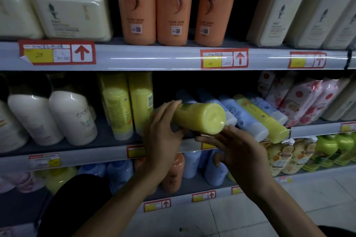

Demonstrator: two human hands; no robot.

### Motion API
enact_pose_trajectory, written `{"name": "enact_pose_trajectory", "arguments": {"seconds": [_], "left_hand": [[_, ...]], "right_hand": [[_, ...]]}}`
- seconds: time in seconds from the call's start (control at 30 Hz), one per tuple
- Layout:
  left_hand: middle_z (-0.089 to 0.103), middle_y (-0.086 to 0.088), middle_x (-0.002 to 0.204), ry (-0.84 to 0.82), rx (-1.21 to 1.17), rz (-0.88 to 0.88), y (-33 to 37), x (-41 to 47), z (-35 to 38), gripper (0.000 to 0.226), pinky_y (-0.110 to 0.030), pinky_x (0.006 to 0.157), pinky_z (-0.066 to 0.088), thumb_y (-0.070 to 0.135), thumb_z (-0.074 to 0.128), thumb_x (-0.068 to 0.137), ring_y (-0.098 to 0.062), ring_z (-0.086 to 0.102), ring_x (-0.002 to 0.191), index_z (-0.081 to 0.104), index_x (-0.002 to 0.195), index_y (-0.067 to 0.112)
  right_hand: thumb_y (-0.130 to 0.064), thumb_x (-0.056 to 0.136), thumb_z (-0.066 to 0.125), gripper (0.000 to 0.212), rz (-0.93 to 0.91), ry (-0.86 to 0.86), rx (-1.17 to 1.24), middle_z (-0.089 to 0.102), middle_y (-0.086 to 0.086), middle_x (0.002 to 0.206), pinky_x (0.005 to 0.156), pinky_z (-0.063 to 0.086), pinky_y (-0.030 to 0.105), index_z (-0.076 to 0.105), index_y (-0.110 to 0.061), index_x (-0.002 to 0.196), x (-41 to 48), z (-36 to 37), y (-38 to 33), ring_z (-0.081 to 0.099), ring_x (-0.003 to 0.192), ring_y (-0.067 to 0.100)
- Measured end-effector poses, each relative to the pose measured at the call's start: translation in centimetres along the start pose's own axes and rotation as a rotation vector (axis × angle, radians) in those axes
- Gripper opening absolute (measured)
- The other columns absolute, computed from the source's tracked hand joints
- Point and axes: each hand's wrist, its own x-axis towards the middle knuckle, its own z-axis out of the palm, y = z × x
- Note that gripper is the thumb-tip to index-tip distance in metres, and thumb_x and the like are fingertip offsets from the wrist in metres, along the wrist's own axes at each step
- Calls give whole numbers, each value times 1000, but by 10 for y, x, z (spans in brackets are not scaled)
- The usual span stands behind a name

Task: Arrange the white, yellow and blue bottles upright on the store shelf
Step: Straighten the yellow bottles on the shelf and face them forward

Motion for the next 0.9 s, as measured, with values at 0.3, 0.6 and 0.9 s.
{"name": "enact_pose_trajectory", "arguments": {"seconds": [0.3, 0.6, 0.9], "left_hand": [[74, 9, 126, -51, -69, -88, 15, -1, -12, 68, -33, 94, 56, 30, 92, 74, -13, 67, 117, 66, 137, 31], [74, 12, 99, -89, -72, -295, 2, 7, -18, 67, -42, 77, 59, 58, 89, 55, -15, 72, 95, 58, 108, 33], [76, 15, 104, -117, -271, -364, -12, 0, -22, 41, -43, 86, 62, 44, 80, 81, -5, 73, 101, 65, 118, 34]], "right_hand": [[-7, 91, 69, 10, -387, 247, -873, 75, -4, 93, 73, 54, 29, 71, -15, 99, 48, 18, 58, 70, 89, 9], [-4, 78, 76, 30, -371, 214, -666, 77, -7, 90, 74, 60, 36, 69, -20, 101, 77, 46, 78, 73, 85, 7], [-15, 84, 78, 27, -367, 156, -684, 80, -10, 95, 81, 62, 42, 75, -22, 110, 92, 52, 75, 75, 90, 5]]}}
